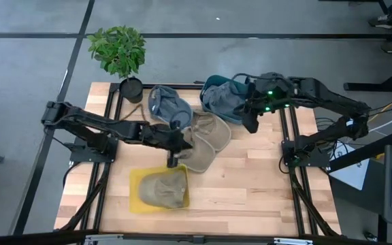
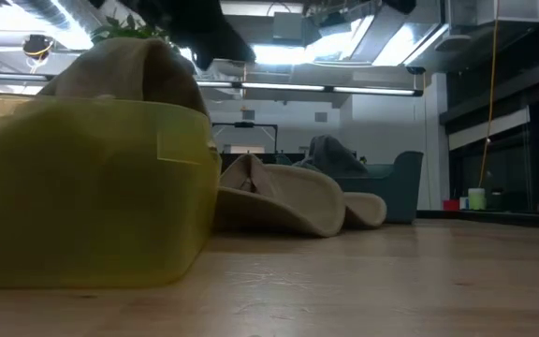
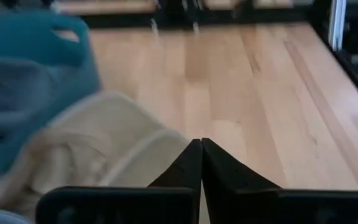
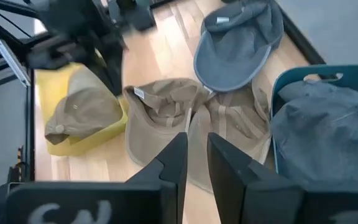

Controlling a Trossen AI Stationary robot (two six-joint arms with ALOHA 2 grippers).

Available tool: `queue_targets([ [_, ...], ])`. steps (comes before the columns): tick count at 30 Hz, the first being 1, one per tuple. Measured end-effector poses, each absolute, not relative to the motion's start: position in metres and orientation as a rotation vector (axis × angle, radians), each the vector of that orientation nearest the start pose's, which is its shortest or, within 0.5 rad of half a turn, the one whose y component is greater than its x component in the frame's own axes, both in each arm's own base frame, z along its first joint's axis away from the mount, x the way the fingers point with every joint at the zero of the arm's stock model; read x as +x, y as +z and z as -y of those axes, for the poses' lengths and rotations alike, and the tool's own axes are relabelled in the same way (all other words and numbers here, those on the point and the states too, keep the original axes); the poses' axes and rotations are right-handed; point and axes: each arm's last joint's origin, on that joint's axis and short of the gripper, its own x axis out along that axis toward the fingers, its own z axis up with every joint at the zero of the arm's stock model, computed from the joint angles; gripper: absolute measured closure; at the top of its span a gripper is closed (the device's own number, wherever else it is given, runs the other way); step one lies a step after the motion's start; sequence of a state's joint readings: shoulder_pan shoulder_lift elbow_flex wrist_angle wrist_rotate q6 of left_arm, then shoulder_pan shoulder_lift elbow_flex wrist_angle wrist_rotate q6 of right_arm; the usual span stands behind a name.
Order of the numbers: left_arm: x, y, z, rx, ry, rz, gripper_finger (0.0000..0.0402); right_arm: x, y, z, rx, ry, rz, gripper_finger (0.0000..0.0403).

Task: Pick & Place hat
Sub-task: Put the bottom brown cap into the yellow bin

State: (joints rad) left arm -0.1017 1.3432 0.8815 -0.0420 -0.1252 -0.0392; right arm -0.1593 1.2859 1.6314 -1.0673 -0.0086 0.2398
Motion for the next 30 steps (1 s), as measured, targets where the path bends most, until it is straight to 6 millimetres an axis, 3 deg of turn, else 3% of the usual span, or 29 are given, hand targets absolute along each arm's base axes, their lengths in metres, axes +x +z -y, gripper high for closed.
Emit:
queue_targets([
  [4,0.275,0.277,0.019,-0.003,0.102,-0.453,0.0400,0.246,0.419,0.039,0.308,-0.220,-0.765,0.0341],
  [10,0.262,0.281,-0.004,-0.130,0.218,-0.492,0.0399,0.267,0.401,0.039,0.265,-0.188,-0.847,0.0341],
  [20,0.256,0.282,-0.051,-0.195,0.270,-0.494,0.0400,0.285,0.387,0.043,0.328,-0.295,-0.873,0.0340],
  [30,0.246,0.282,-0.087,-0.179,0.287,-0.487,0.0400,0.296,0.376,0.055,0.552,-0.430,-0.865,0.0340],
])
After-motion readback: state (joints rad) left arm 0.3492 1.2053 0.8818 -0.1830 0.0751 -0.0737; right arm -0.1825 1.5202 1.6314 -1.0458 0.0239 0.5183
